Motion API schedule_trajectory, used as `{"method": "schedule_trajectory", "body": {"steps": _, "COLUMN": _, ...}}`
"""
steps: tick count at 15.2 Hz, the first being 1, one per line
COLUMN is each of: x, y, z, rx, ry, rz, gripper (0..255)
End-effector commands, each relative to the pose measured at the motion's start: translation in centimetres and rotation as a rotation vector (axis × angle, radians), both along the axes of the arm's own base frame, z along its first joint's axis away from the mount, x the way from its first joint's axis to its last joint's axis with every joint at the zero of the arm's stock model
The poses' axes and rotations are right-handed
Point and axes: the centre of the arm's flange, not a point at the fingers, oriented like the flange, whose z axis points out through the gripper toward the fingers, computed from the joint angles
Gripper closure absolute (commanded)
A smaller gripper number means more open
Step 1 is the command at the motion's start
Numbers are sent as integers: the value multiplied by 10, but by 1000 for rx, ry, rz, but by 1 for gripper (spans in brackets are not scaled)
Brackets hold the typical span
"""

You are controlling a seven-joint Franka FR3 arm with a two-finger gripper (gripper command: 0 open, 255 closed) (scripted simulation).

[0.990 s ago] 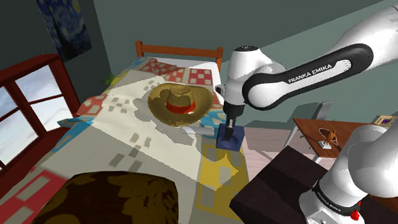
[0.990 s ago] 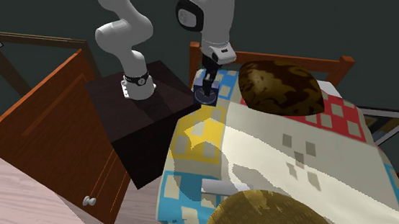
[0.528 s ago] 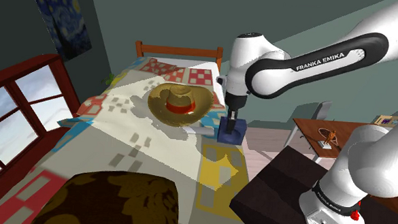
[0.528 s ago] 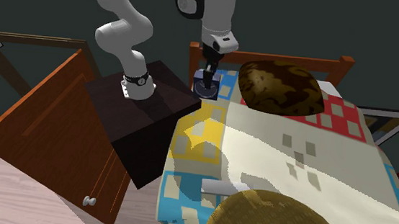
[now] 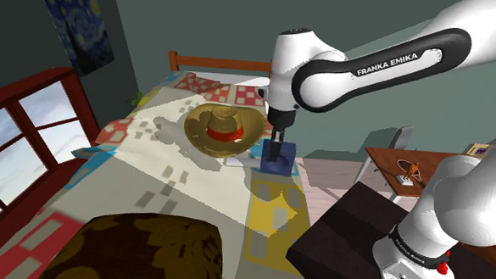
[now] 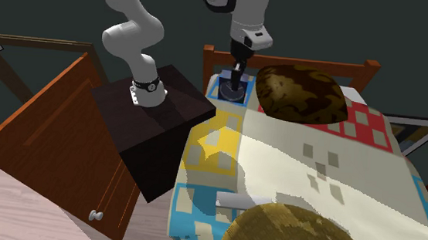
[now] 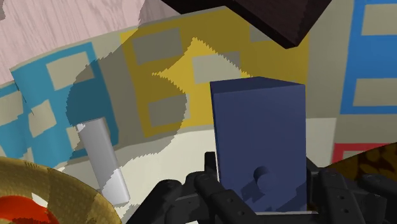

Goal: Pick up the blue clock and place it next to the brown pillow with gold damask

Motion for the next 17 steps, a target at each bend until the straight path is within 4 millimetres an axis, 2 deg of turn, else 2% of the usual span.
{"method": "schedule_trajectory", "body": {"steps": 1, "x": 15, "y": 21, "z": 0, "rx": 1, "ry": 0, "rz": -1, "gripper": 255}}
{"method": "schedule_trajectory", "body": {"steps": 16, "x": 134, "y": 186, "z": 0, "rx": 1, "ry": 0, "rz": -1, "gripper": 255}}
{"method": "schedule_trajectory", "body": {"steps": 17, "x": 134, "y": 186, "z": -5, "rx": 1, "ry": 0, "rz": -1, "gripper": 255}}
